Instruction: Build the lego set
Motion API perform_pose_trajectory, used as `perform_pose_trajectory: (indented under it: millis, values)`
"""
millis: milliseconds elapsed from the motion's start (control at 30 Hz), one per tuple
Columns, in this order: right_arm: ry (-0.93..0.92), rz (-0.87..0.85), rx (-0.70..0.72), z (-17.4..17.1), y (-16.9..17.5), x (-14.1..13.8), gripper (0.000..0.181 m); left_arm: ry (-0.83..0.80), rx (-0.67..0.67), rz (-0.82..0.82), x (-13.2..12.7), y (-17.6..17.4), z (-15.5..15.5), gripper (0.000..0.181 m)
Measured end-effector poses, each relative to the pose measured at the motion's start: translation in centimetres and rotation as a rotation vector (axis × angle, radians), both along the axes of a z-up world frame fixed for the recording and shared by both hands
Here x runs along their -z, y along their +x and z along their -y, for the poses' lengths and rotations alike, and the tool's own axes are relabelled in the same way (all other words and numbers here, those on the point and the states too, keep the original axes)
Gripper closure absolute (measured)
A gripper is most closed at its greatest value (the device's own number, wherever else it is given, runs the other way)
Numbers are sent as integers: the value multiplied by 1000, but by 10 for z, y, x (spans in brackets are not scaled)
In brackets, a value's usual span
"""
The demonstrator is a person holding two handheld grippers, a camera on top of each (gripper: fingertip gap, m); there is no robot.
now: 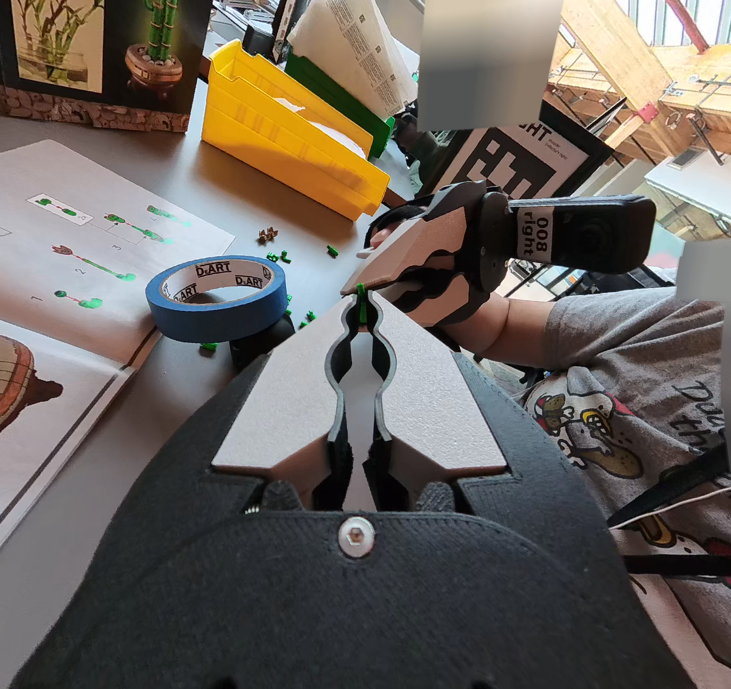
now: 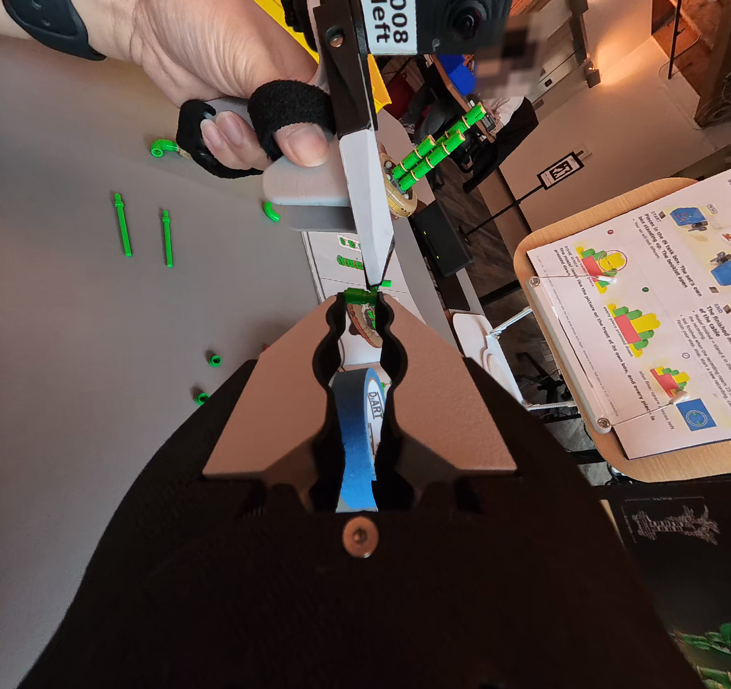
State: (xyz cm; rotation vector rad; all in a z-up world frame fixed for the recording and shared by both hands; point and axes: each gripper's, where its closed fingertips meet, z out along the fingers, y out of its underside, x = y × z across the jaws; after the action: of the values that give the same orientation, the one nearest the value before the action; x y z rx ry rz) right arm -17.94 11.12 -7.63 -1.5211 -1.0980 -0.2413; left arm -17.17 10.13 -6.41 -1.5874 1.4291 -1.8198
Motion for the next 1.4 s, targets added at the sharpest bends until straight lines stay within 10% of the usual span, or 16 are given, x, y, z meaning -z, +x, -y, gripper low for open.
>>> perform_pose_trajectory:
  millis: [1400]
  values:
    - [178,58,162,-15,12,-13,168,-45,-89,31,-3,15,-6,176]
